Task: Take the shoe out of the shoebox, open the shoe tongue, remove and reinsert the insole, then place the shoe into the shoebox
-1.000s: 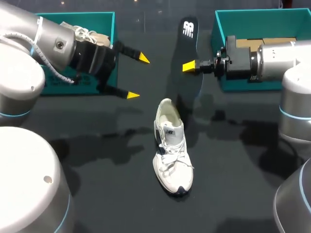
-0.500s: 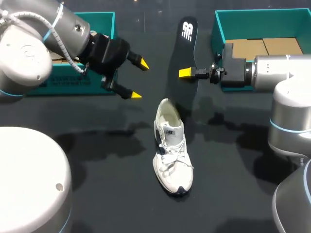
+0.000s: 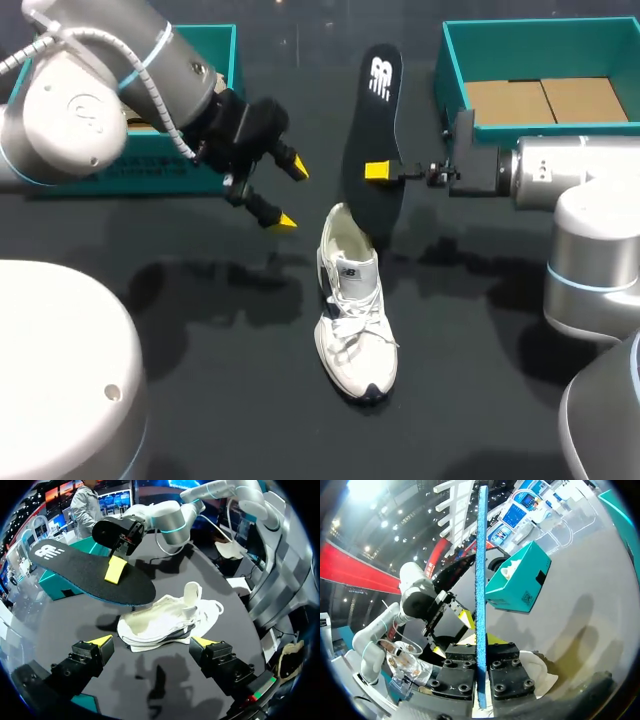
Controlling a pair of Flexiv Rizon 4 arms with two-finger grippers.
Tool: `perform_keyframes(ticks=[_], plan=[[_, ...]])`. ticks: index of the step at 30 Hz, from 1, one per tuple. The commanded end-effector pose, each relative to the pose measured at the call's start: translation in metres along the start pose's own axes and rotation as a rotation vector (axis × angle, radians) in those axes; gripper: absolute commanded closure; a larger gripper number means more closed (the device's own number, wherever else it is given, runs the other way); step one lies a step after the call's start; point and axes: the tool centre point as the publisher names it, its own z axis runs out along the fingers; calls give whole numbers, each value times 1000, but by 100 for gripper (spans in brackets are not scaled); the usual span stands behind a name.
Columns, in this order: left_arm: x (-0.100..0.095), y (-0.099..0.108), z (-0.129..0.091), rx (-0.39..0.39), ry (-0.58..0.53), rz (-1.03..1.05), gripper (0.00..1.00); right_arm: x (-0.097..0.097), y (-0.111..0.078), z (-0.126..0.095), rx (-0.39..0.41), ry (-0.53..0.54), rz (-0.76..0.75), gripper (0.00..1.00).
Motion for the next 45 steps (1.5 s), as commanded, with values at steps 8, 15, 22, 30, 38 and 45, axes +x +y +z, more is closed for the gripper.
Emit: perform_keyframes(ticks=[8,15,22,30,38,45], plan=[[2,7,5,1,-6,-2,0,0,-3,8,-4,-9,2,100],[11,26,39,-54,50,-30,0,1,-5,16,6,31,-21,100],[14,37,50,-55,49,-60,0,3,-4,27,14,91,-83,100],[14,41,52,-51,56,-76,0,0,-3,30,41,161,-113,100],[14,42,60,-72,59,-71,0,-1,-3,31,42,166,-112,100],[12,44,68,-92,39,-82,0,-4,-4,37,57,196,-138,100]])
